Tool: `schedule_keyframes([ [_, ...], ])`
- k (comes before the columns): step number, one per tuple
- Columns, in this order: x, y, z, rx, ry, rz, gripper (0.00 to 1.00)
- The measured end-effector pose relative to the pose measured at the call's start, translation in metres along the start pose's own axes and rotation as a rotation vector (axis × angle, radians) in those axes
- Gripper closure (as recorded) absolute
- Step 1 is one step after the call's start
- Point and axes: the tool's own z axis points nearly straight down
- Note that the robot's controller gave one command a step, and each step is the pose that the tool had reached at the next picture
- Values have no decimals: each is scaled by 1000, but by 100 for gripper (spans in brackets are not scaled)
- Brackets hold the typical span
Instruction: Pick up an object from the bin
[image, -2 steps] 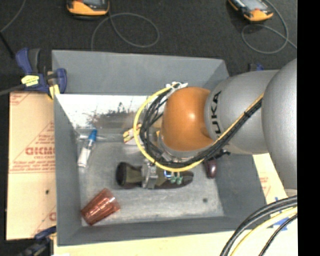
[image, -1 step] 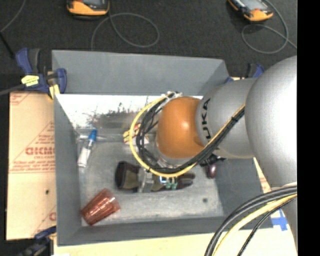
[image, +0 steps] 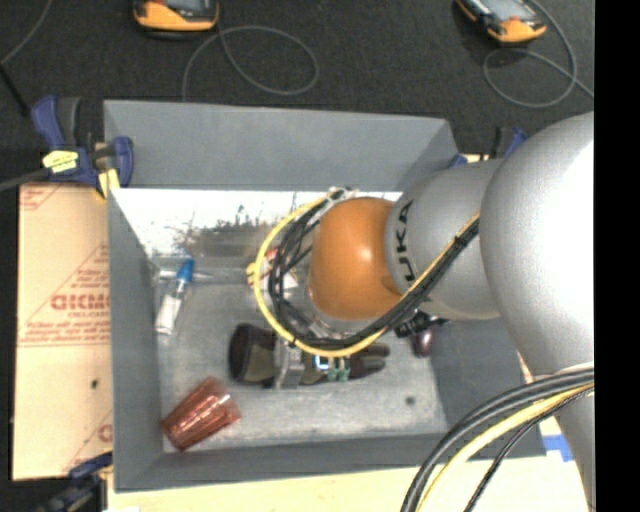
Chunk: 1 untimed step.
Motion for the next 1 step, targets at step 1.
schedule_keyframes([
  [1,13,13,-29,-2,-7,100,100],
])
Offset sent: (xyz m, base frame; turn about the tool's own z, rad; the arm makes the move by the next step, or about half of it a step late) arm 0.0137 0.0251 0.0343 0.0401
